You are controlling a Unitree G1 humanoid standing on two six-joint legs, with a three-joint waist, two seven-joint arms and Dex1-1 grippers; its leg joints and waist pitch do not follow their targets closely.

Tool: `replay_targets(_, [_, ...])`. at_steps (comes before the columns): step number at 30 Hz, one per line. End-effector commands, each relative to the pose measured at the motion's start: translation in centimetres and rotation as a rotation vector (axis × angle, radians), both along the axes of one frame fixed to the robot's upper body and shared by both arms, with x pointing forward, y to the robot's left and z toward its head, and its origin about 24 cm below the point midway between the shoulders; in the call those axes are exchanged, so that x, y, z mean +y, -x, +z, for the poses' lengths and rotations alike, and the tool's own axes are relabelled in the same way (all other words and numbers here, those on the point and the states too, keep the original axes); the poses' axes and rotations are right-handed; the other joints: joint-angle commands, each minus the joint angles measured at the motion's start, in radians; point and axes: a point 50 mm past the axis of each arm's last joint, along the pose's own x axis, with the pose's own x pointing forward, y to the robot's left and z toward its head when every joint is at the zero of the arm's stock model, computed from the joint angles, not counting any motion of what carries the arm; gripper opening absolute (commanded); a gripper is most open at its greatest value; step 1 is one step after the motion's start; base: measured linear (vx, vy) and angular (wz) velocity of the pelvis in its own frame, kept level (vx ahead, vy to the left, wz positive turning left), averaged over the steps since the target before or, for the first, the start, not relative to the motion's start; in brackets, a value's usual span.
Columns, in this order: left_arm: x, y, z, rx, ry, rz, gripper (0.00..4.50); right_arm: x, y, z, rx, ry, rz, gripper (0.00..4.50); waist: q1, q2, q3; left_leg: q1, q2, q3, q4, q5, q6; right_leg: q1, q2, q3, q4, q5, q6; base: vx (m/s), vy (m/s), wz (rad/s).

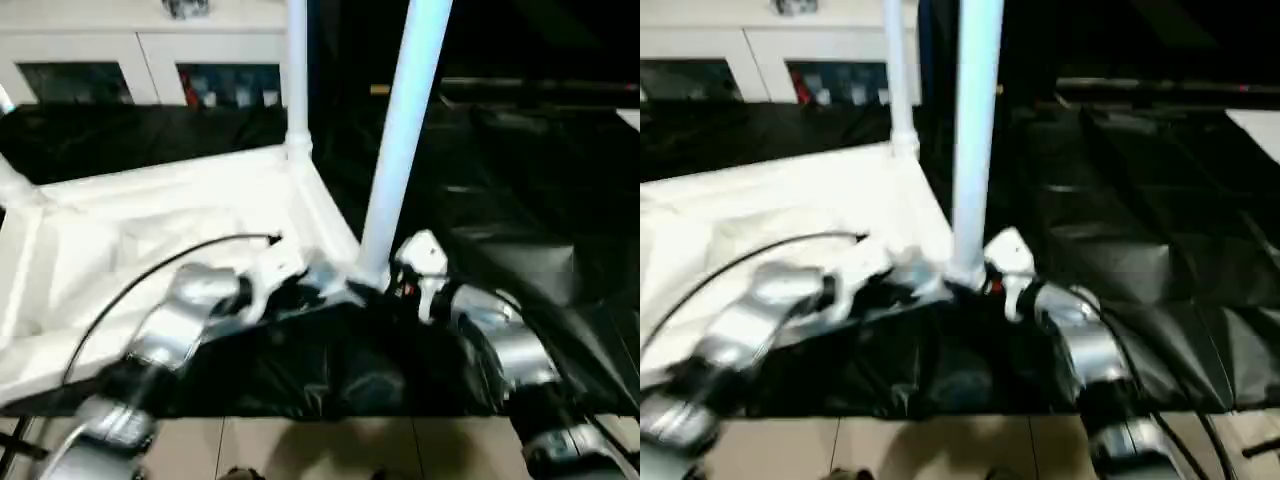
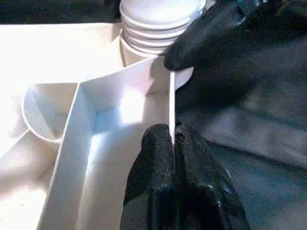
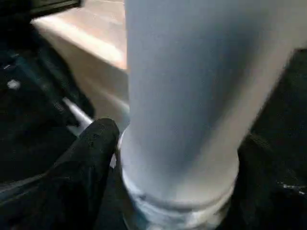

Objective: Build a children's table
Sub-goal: Rotate leg to tighten

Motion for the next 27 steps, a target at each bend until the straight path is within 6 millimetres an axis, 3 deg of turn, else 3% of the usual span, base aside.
replay_targets(1, [-0.4, 0.3, 1.2, -0.021, 0.026, -0.048, 0.0, 0.8, 0.4, 0.1, 0.01, 0.0, 0.066, 3.56, 0.003, 0.008, -0.07, 0.031, 0.012, -0.008, -0.067, -0.415, 0.006, 0.039, -0.015, 0.005, -0.059, -0.283, -0.212, 0.0, 0.0, 0.0])
replay_targets(2, [-0.2, 0.7, 1.2, -0.011, 0.021, -0.062, 0.0, 0.8, 0.6, 0.1, 0.016, 0.004, 0.084, 3.56, 0.004, 0.006, -0.068, 0.037, 0.012, -0.007, -0.067, -0.439, -0.004, 0.033, -0.015, 0.006, -0.063, -0.313, -0.203, 0.0, 0.0, 0.0])
replay_targets(7, [0.3, 1.0, 1.2, -0.002, 0.005, -0.071, 0.0, 0.7, 0.6, 0.1, 0.021, 0.027, 0.125, 3.41, 0.005, 0.007, -0.068, 0.036, 0.01, -0.008, -0.067, -0.44, -0.012, 0.032, -0.014, 0.008, -0.063, -0.317, -0.191, 0.0, 0.0, 0.0])
replay_targets(10, [0.3, 1.1, 1.3, 0.0, -0.003, -0.061, 0.0, 0.6, 0.6, 0.3, 0.031, 0.037, 0.142, 3.19, 0.006, 0.002, -0.069, 0.034, 0.009, -0.007, -0.066, -0.418, -0.01, 0.035, -0.015, 0.008, -0.06, -0.312, -0.188, 0.0, 0.0, 0.0])
replay_targets(14, [0.3, 1.0, 1.3, -0.002, -0.004, -0.054, 0.0, 0.7, 0.6, 0.3, 0.036, 0.038, 0.152, 2.83, 0.006, 0.002, -0.072, 0.032, 0.007, -0.006, -0.063, -0.382, 0.0, 0.038, -0.015, 0.008, -0.057, -0.279, -0.195, 0.0, 0.0, 0.0])
replay_targets(15, [0.3, 1.0, 1.3, -0.004, -0.004, -0.043, 0.0, 0.8, 0.6, 0.2, 0.04, 0.037, 0.153, 2.82, 0.006, -0.003, -0.072, 0.031, 0.008, -0.005, -0.062, -0.378, 0.002, 0.038, -0.015, 0.008, -0.057, -0.275, -0.195, 0.0, 0.0, 0.0])
replay_targets(17, [0.2, 0.9, 1.2, -0.005, -0.002, -0.026, 0.0, 0.9, 0.5, 0.1, 0.044, 0.034, 0.137, 2.79, 0.007, -0.001, -0.072, 0.031, 0.008, -0.005, -0.061, -0.364, 0.006, 0.038, -0.016, 0.008, -0.055, -0.266, -0.199, 0.0, 0.0, 0.0])
replay_targets(21, [0.0, -0.2, 1.0, -0.043, -0.016, 0.097, 0.0, 1.2, -0.6, -1.0, 0.046, 0.045, -0.059, 2.73, 0.002, -0.008, -0.071, 0.029, 0.007, -0.005, -0.06, -0.359, -0.002, 0.037, -0.017, 0.008, -0.057, -0.295, -0.194, 0.0, 0.0, 0.0])
replay_targets(27, [-1.4, -2.2, 1.0, -0.096, 0.0, 0.305, 0.0, 1.7, -2.6, -2.5, 0.083, 0.018, -0.463, 2.72, -0.001, -0.01, -0.072, 0.037, 0.004, -0.007, -0.059, -0.379, -0.03, 0.03, -0.018, 0.008, -0.063, -0.355, -0.17, 0.0, 0.0, 0.0])
